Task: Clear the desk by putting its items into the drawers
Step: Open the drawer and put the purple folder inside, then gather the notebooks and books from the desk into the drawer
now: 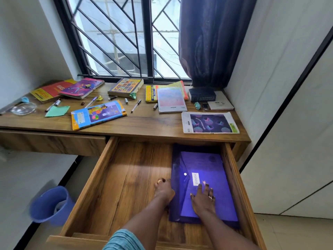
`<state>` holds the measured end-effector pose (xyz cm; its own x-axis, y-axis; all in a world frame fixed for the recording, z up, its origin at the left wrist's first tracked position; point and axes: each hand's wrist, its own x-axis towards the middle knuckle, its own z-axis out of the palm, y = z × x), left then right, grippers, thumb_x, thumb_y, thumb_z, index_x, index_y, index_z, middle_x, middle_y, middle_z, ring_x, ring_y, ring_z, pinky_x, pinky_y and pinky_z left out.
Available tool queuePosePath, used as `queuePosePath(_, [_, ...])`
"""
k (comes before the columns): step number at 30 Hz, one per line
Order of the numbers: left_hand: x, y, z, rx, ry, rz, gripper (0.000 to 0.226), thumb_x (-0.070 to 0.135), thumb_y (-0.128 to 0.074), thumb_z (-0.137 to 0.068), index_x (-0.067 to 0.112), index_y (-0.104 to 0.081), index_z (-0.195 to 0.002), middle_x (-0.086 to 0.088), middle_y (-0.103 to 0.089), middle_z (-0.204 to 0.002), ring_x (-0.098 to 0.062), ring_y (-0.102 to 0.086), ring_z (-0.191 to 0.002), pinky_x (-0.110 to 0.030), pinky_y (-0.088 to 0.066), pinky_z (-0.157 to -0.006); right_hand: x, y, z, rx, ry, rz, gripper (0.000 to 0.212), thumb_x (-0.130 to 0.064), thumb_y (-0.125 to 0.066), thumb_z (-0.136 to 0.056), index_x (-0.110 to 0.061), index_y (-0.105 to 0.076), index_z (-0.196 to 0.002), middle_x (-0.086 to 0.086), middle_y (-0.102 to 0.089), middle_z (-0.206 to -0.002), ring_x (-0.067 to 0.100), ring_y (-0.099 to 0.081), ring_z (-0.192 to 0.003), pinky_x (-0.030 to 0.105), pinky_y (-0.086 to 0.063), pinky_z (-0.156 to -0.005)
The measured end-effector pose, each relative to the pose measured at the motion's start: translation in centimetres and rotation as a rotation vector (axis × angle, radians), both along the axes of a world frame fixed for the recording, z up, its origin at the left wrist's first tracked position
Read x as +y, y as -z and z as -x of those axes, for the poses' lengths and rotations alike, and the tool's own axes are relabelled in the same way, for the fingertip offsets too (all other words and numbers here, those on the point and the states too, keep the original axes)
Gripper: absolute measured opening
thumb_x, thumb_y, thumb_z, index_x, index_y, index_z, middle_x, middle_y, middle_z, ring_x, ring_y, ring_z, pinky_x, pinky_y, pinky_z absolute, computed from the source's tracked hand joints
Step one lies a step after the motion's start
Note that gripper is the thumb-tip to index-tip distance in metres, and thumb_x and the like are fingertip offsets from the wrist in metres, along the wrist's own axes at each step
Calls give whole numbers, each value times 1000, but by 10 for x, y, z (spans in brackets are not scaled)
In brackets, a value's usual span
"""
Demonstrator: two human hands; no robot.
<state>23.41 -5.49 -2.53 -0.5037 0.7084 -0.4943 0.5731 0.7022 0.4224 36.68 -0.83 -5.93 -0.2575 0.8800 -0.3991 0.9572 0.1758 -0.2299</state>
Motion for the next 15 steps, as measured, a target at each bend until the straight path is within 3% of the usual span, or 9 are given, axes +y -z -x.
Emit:
queuePosePath(9, [-37,-30,-3,26,-48,-21,47,15,-38,-95,19,-39,-142,-11,-29,-148,-33,-21,-139,-40,-29,-113,-26,-30,18,81,-134,-51,61,-41,-31,-100,-12,-15,-151,12,4,-159,32,0,-147,42,-13,-118])
queuePosePath(15, [-26,-48,0,59,-66,-135,50,9,-35,-94,22,-39,-143,-9,-29,-149,-30,-23,-137,-38,-28,-113,-9,-49,21,121,-119,-101,57,-40,-34,-100,-11,-24,-148,11,-1,-159,32,-2,-147,43,-15,-118])
